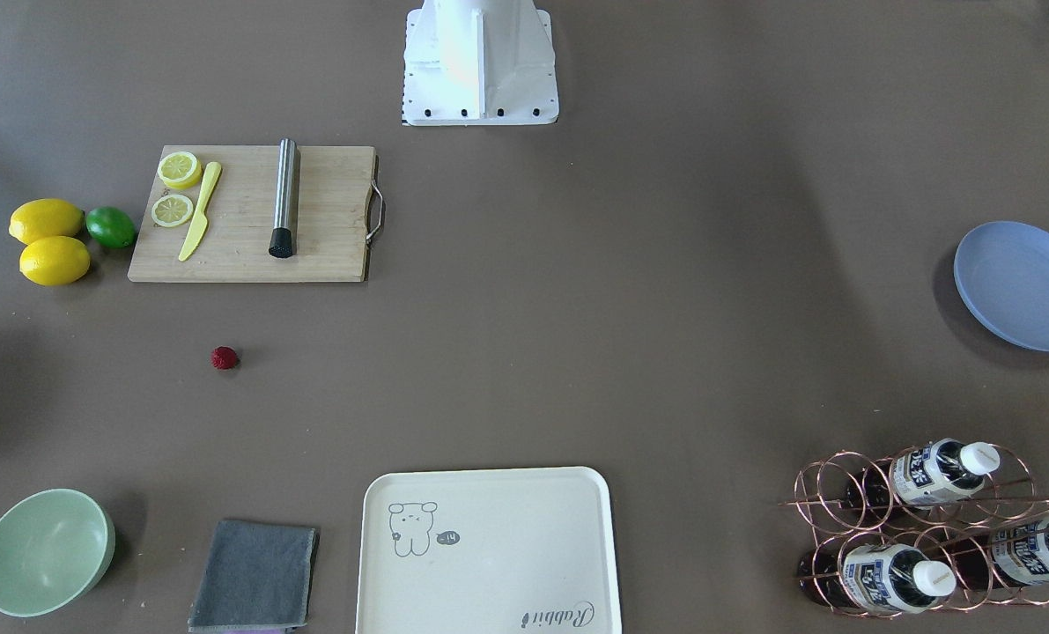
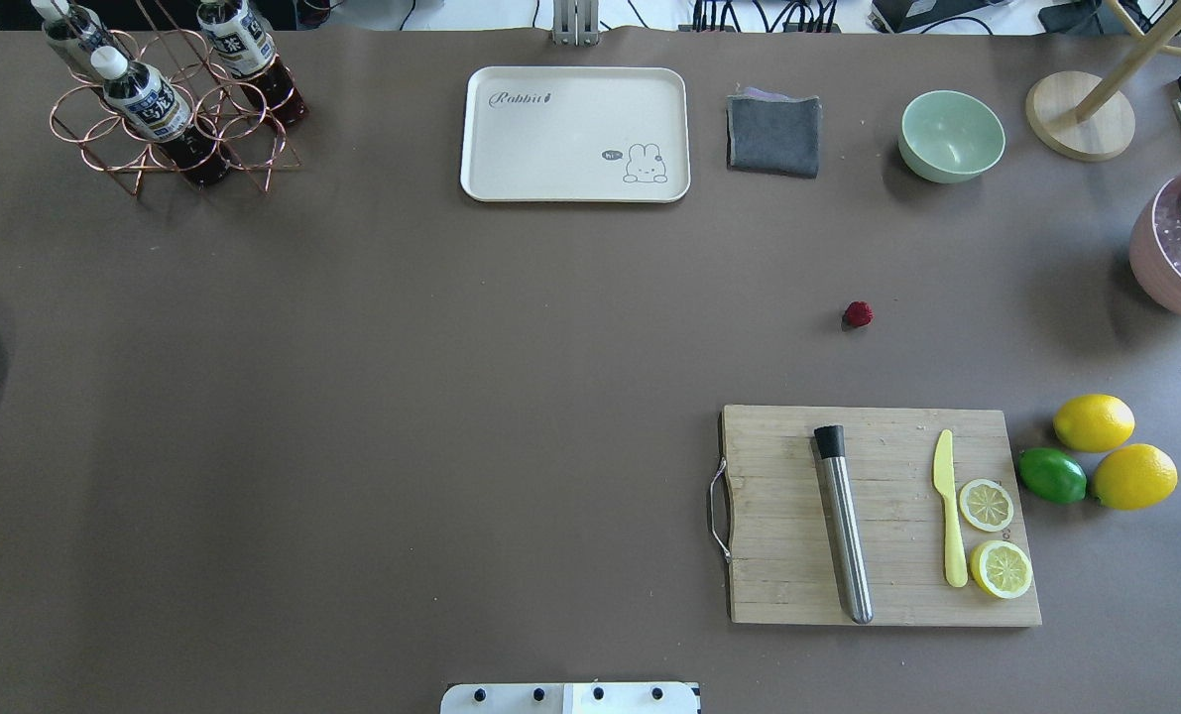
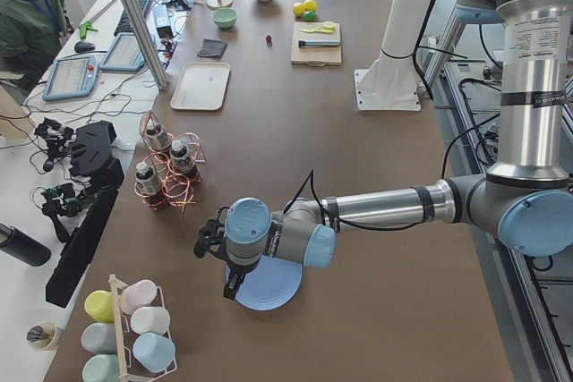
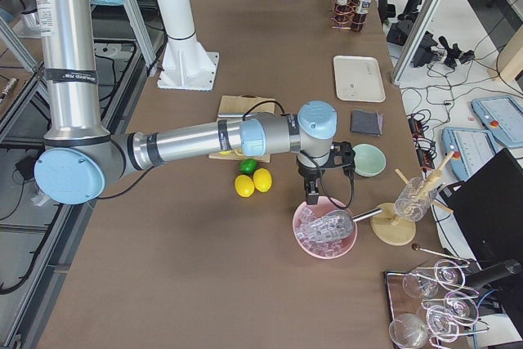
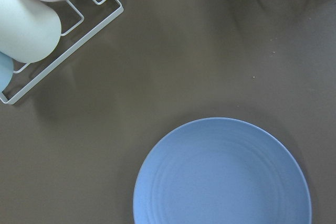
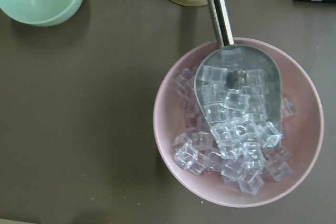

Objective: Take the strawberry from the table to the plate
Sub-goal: 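Move the right gripper from the ice bowl toward the strawberry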

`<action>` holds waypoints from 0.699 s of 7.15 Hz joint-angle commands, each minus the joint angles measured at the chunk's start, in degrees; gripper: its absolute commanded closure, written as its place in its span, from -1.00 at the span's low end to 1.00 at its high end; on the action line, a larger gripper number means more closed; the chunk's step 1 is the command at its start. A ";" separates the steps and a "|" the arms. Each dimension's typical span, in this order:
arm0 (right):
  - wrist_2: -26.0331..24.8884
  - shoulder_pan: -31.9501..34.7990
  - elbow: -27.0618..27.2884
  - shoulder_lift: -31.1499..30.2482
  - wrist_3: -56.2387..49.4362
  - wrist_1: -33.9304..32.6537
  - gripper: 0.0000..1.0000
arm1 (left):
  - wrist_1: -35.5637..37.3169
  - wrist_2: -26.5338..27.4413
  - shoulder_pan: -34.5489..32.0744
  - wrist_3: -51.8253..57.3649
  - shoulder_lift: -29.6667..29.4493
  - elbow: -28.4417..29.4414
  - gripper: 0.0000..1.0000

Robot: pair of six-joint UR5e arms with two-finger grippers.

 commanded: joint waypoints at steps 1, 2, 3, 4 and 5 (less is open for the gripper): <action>-0.46 -7.83 0.39 1.60 15.06 9.17 -1.00 | -4.27 -0.20 -1.40 1.77 2.16 4.67 -0.96; -0.64 -9.95 0.12 2.56 20.45 12.98 -1.00 | -6.55 -2.55 -2.01 1.44 2.26 8.08 -0.96; -0.64 -11.45 0.47 3.62 23.38 13.36 -1.00 | -8.06 -4.05 -2.11 1.00 2.26 10.73 -0.96; -0.64 -11.90 0.65 4.15 23.84 13.37 -1.00 | -8.42 -4.16 -2.11 0.82 2.17 12.58 -0.96; -0.64 -11.99 0.65 4.76 23.84 13.28 -1.00 | -9.47 -4.24 -2.11 0.82 2.09 14.34 -0.96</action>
